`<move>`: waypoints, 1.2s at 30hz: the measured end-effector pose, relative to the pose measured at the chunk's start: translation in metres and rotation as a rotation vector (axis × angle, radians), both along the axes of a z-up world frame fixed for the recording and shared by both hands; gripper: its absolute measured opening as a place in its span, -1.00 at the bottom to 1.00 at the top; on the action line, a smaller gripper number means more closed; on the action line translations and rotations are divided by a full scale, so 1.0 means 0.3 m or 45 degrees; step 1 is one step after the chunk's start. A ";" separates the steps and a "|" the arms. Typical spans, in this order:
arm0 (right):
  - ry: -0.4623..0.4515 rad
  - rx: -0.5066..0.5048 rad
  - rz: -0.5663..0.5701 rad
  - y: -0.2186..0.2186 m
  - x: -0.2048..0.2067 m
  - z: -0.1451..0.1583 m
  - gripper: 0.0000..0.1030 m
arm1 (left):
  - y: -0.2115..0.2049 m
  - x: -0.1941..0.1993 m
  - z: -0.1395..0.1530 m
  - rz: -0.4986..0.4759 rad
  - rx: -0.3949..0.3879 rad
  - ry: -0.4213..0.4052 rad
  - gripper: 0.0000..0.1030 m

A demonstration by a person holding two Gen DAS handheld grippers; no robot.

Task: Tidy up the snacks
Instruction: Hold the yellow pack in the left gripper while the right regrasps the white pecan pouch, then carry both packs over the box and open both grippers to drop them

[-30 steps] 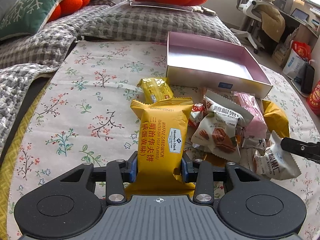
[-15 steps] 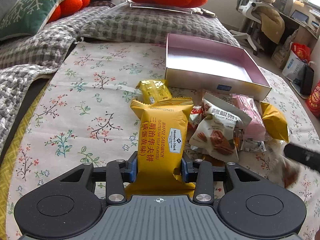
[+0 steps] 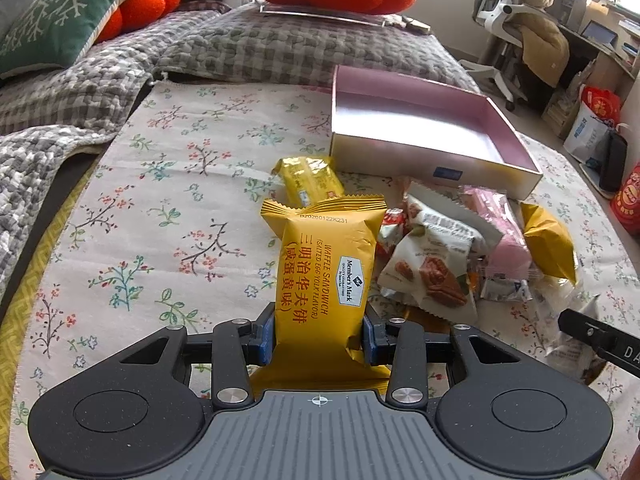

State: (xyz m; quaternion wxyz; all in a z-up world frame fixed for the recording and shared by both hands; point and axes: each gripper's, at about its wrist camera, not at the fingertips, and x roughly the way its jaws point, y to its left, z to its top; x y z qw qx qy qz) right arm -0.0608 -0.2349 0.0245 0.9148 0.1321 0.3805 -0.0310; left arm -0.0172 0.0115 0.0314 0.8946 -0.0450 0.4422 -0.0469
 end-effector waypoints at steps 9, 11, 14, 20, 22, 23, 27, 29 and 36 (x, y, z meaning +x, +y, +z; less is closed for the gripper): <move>-0.007 0.073 0.006 -0.011 -0.005 0.028 -0.69 | -0.006 0.000 0.007 -0.002 -0.007 -0.007 -0.27; -0.018 0.088 0.004 -0.019 -0.002 0.043 -0.73 | -0.006 0.001 0.008 -0.003 -0.009 -0.009 -0.27; -0.019 0.099 0.001 -0.028 0.004 0.043 -0.74 | -0.008 -0.002 0.008 -0.007 -0.008 -0.012 -0.27; -0.007 0.113 0.005 -0.037 0.001 0.038 -0.57 | -0.001 0.000 0.002 0.005 -0.009 -0.007 -0.27; 0.034 0.106 -0.002 -0.037 0.002 0.021 -0.28 | 0.000 0.000 0.002 0.005 -0.007 -0.008 -0.27; 0.066 0.097 -0.015 -0.037 0.003 0.007 -0.09 | 0.000 0.000 0.002 0.006 -0.008 -0.009 -0.27; 0.120 0.128 -0.034 -0.035 -0.006 -0.033 0.07 | 0.001 0.000 0.002 0.008 -0.010 -0.007 -0.27; 0.132 0.161 -0.036 -0.038 -0.004 -0.033 -0.01 | 0.002 -0.002 0.006 0.008 -0.011 -0.012 -0.27; 0.086 0.140 0.011 -0.008 -0.015 -0.003 -0.37 | 0.003 0.000 0.025 0.007 -0.025 -0.027 -0.27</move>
